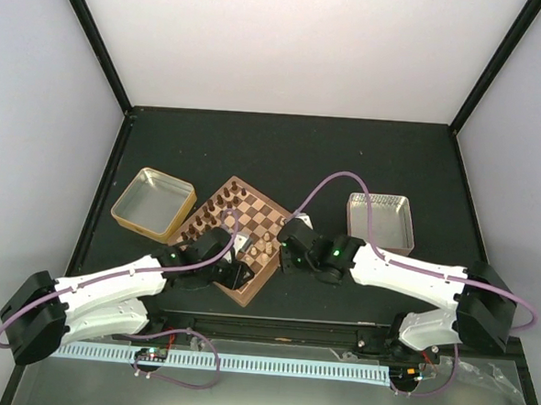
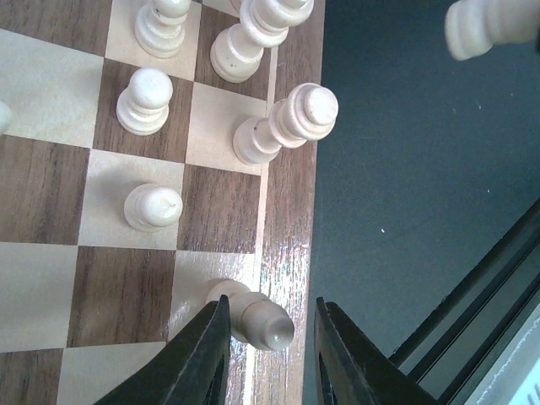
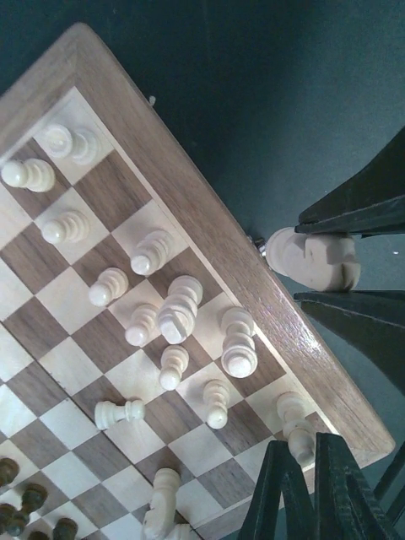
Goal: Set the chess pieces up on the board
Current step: Move the chess piece to the chessboard.
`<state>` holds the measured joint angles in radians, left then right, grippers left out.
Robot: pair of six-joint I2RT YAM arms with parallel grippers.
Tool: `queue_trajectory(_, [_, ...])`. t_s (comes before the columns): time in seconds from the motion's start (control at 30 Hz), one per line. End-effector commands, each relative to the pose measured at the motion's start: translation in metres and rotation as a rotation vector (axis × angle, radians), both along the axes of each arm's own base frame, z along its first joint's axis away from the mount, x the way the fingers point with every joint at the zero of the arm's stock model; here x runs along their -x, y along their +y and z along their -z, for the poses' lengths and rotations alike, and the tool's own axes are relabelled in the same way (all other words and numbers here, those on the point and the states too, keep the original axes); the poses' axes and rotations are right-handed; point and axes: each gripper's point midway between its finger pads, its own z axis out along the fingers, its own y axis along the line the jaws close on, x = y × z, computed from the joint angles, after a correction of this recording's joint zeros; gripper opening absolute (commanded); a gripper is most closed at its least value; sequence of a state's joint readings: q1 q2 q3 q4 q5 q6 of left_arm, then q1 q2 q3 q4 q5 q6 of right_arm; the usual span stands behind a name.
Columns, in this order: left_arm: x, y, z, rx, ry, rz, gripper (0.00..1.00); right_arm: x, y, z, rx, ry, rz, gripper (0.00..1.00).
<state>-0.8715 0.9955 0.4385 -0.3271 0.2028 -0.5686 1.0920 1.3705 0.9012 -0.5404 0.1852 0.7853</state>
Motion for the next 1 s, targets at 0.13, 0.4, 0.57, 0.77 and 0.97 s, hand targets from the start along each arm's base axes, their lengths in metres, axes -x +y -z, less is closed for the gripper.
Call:
queue_trajectory(0.13, [-0.014, -0.009, -0.015, 0.001, -0.069, 0.002, 0.22, -0.011, -0.015, -0.013, -0.015, -0.062, 0.078, 0.1])
queue_trajectory(0.4, [-0.024, -0.013, -0.02, -0.015, -0.109, -0.001, 0.12, -0.012, -0.018, -0.014, -0.014, -0.068, 0.088, 0.1])
queue_trajectory(0.57, [-0.03, -0.015, -0.023, -0.025, -0.125, -0.009, 0.12, -0.012, -0.019, -0.013, -0.011, -0.068, 0.088, 0.1])
queue_trajectory(0.77, [-0.035, -0.021, -0.023, -0.025, -0.133, -0.006, 0.12, -0.011, -0.019, -0.011, -0.008, -0.066, 0.087, 0.1])
queue_trajectory(0.97, [-0.036, -0.021, -0.016, -0.046, -0.121, -0.002, 0.17, -0.012, -0.021, -0.012, -0.009, -0.07, 0.089, 0.1])
